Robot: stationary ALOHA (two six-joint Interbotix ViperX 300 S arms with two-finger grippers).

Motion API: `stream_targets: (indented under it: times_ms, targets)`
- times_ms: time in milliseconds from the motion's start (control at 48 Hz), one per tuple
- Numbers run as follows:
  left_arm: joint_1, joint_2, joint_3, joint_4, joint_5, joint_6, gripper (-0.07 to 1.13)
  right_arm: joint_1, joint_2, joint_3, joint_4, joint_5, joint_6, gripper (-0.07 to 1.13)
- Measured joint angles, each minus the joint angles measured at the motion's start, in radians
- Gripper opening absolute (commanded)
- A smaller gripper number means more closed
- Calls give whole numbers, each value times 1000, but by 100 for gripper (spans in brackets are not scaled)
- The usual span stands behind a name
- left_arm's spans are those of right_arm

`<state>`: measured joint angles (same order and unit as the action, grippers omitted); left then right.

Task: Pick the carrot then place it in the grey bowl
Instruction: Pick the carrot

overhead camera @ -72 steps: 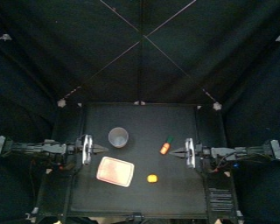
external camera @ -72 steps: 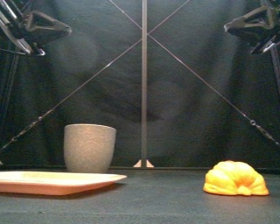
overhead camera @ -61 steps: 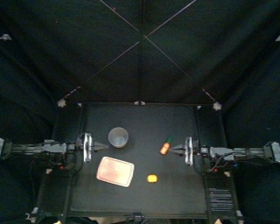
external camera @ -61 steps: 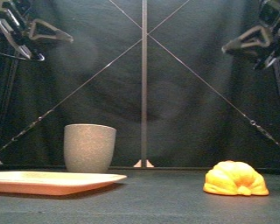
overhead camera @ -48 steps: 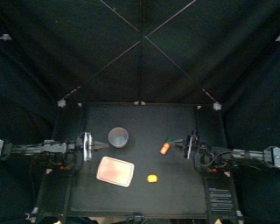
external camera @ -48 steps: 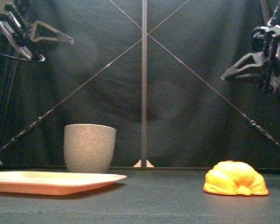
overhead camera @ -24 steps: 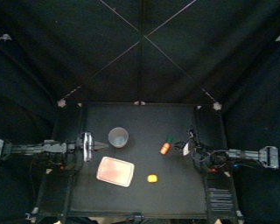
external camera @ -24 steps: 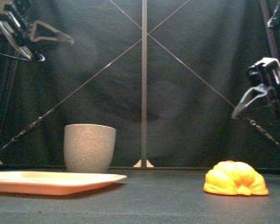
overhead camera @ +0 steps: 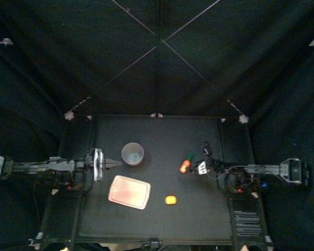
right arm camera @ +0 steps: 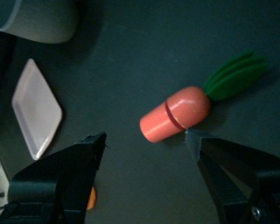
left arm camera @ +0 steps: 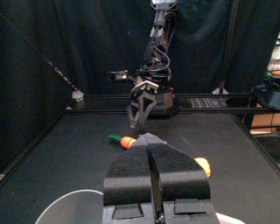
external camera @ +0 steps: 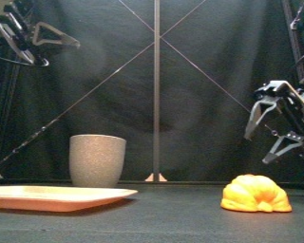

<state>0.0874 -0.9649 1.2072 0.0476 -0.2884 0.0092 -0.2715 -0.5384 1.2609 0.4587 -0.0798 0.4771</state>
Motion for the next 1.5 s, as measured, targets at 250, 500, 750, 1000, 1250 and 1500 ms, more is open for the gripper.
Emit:
stream_targets:
  times_ms: [250, 500, 750, 1000, 1250, 1500]
  targets:
    - [0, 0, 2, 5, 2, 0, -4, 0, 115, -28, 23, 9, 2, 103]
    - [0, 0, 6, 5, 2, 0, -4, 0, 232, -94, 21, 9, 3, 103]
    - [0, -2, 12, 5, 0, 0, -4, -5, 364, -161, 3, 11, 0, 103]
    - [0, 0, 15, 5, 2, 0, -4, -21, 453, -255, -23, 12, -2, 103]
    - [0, 0, 21, 5, 2, 0, -4, -37, 529, -339, -72, 64, -3, 102]
    - [0, 0, 21, 6, 2, -2, -4, -38, 600, -417, -95, 97, -3, 90]
